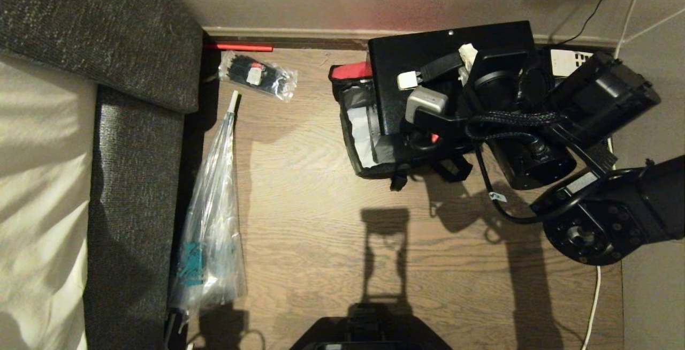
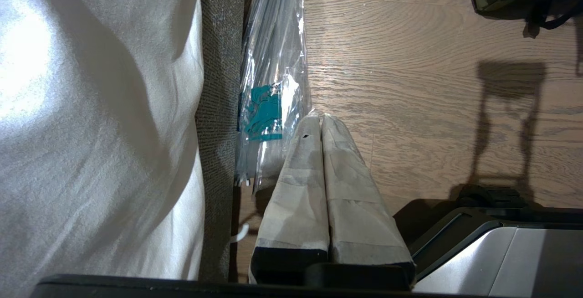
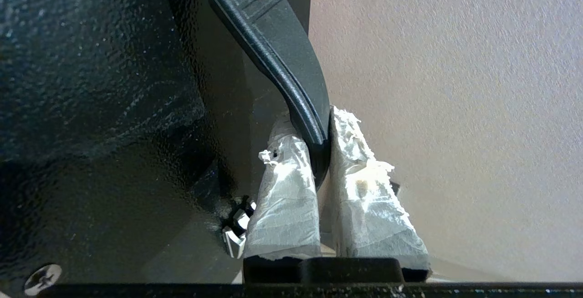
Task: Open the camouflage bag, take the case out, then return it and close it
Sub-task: Lift the black box, then release the handle
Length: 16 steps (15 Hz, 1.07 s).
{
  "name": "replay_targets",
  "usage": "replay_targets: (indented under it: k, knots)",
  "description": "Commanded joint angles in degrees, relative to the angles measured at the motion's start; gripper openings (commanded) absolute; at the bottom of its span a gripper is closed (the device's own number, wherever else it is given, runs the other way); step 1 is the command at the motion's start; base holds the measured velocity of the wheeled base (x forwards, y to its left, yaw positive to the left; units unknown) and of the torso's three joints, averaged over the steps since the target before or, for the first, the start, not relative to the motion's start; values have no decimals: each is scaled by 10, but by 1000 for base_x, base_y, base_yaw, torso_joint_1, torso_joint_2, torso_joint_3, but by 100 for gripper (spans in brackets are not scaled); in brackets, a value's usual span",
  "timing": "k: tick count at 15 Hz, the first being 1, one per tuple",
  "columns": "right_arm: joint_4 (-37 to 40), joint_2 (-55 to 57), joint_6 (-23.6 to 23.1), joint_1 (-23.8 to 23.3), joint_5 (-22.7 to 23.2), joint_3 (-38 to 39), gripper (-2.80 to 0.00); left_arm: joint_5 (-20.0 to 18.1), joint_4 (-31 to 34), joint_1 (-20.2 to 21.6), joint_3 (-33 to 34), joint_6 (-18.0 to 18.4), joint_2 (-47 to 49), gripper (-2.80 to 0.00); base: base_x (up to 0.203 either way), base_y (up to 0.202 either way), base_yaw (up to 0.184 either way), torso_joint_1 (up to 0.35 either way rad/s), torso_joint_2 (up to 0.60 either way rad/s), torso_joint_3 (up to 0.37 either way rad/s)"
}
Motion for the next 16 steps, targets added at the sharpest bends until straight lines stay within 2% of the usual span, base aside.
replay_targets:
  k: [1, 7, 16]
  knots:
    - [-5, -23, -6, -2, 0, 8, -280, 0, 0, 0, 0, 0, 0, -280, 0, 0, 0, 0, 0, 0]
    - [11, -61, -6, -55, -10, 23, -280, 0, 0, 0, 0, 0, 0, -280, 0, 0, 0, 0, 0, 0]
    - [14, -92, 16, -181, -9, 49, -280, 0, 0, 0, 0, 0, 0, -280, 0, 0, 0, 0, 0, 0]
